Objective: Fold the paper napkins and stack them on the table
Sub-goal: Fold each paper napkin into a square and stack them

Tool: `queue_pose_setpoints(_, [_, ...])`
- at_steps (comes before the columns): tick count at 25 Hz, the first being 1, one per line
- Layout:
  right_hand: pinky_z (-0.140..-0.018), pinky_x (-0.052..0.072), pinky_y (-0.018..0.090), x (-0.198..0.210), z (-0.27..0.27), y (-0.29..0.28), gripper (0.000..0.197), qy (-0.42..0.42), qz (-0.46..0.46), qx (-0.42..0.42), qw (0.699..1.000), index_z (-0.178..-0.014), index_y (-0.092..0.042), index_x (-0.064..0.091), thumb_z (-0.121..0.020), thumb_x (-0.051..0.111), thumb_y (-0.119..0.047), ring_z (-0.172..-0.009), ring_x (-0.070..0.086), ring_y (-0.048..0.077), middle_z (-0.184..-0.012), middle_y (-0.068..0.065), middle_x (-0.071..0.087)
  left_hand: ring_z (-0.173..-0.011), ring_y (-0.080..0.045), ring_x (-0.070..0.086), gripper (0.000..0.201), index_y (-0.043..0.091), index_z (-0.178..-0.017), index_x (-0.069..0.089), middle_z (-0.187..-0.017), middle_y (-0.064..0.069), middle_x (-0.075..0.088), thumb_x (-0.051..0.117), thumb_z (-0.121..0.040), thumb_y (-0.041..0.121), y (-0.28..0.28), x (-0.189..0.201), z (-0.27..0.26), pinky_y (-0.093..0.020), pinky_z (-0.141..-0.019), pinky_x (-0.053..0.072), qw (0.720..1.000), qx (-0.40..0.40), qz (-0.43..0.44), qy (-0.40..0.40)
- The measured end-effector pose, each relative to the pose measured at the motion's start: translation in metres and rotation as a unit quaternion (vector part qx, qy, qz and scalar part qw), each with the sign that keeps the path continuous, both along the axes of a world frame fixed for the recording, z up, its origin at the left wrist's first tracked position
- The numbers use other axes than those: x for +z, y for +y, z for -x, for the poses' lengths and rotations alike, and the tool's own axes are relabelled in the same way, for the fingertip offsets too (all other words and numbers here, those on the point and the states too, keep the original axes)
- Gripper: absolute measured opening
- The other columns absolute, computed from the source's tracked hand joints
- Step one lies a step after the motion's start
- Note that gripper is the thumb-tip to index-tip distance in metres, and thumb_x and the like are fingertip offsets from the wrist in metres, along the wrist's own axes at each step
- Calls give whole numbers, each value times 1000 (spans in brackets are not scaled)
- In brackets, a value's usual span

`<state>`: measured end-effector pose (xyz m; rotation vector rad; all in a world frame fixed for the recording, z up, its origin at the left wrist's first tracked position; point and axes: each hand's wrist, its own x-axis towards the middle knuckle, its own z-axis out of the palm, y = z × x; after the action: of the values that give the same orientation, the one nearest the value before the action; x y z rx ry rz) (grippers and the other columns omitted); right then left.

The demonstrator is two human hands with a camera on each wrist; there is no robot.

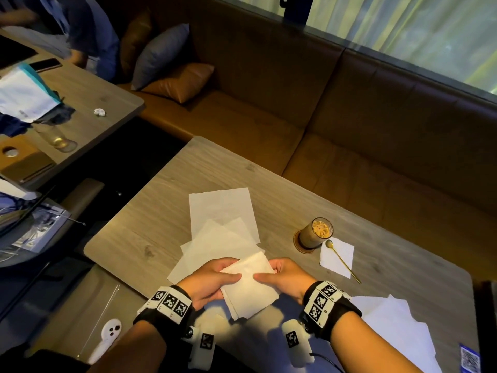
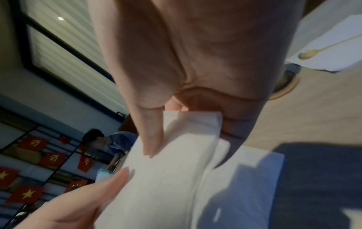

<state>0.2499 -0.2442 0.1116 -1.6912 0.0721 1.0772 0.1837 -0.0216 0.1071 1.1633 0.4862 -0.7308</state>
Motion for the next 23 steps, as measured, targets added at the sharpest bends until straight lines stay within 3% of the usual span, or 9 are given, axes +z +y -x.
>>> queue_pose_setpoints(3, [-100, 57, 51, -23, 10, -9, 28, 45, 15, -114, 992, -114, -5, 76, -87, 80, -12, -103, 75, 33, -105, 13, 80, -109, -33, 74, 26, 11, -124, 68, -119, -19, 76, 68, -98, 11, -17, -23, 10, -50, -97, 59, 994, 95, 2, 49])
queue_pose_setpoints(5, [-97, 58, 53, -36, 18, -14, 33, 80, 2, -185, 979, -119, 1, 72, -87, 79, -7, -105, 74, 40, -107, 20, 79, -91, -32, 79, 25, 5, -123, 68, -107, -20, 78, 66, -99, 9, -32, -33, 17, -40, -74, 66, 990, 120, 24, 69])
queue_pose_setpoints(7, [-84, 62, 46, -46, 28, -21, 36, 110, -2, -214, 971, -122, 3, 70, -88, 78, -8, -101, 75, 40, -108, 23, 78, -67, -23, 76, 20, 0, -117, 70, -88, -14, 79, 64, -99, 5, -46, -44, 22, -29, -54, 60, 992, 113, -23, 52])
queue_pose_setpoints(10, [-66, 64, 40, -53, 41, -38, 30, 155, -1, -255, 954, -121, 3, 69, -94, 72, -10, -89, 76, 37, -108, 27, 76, -92, -31, 72, 33, 2, -113, 74, -100, -12, 77, 74, -86, 21, -57, -68, 15, -46, -79, 62, 986, 7, -161, -42])
queue_pose_setpoints(13, [-62, 65, 40, -60, 45, -60, 26, 176, 22, -293, 940, -121, 3, 67, -97, 68, -8, -82, 78, 34, -104, 26, 77, -97, -22, 64, 47, 2, -115, 73, -110, -11, 73, 66, -82, 33, -70, -83, 1, -30, -86, 51, 949, -125, -263, -123])
queue_pose_setpoints(15, [-66, 66, 39, -65, 42, -71, 26, 178, 34, -304, 935, -121, 0, 67, -98, 68, -9, -85, 79, 32, -103, 23, 79, -95, -18, 62, 34, 5, -111, 73, -107, -8, 73, 68, -88, 28, -80, -92, -8, -25, -82, 46, 943, -112, -280, -139])
queue_pose_setpoints(17, [-66, 66, 39, -66, 34, -75, 23, 176, 28, -336, 925, -119, 0, 67, -98, 67, -9, -88, 79, 33, -105, 23, 78, -82, -19, 65, 18, 11, -102, 72, -95, -4, 72, 70, -88, 23, -87, -96, -18, -31, -76, 52, 960, -66, -245, -116])
queue_pose_setpoints(20, [-60, 66, 37, -72, 24, -85, 14, 167, 37, -403, 899, -112, -3, 67, -98, 67, -8, -90, 76, 33, -105, 23, 78, -74, -21, 67, 28, 12, -105, 72, -86, -3, 73, 66, -82, 27, -92, -109, -27, -37, -77, 57, 974, -9, -217, -68])
queue_pose_setpoints(23, [-57, 65, 36, -89, 27, -102, 13, 162, 76, -429, 885, -109, -5, 65, -97, 69, -8, -86, 74, 31, -90, 18, 80, -101, -22, 65, 25, 22, -110, 70, -108, 0, 70, 67, -85, 25, -77, -123, -14, -40, -95, 55, 912, 6, -390, -130])
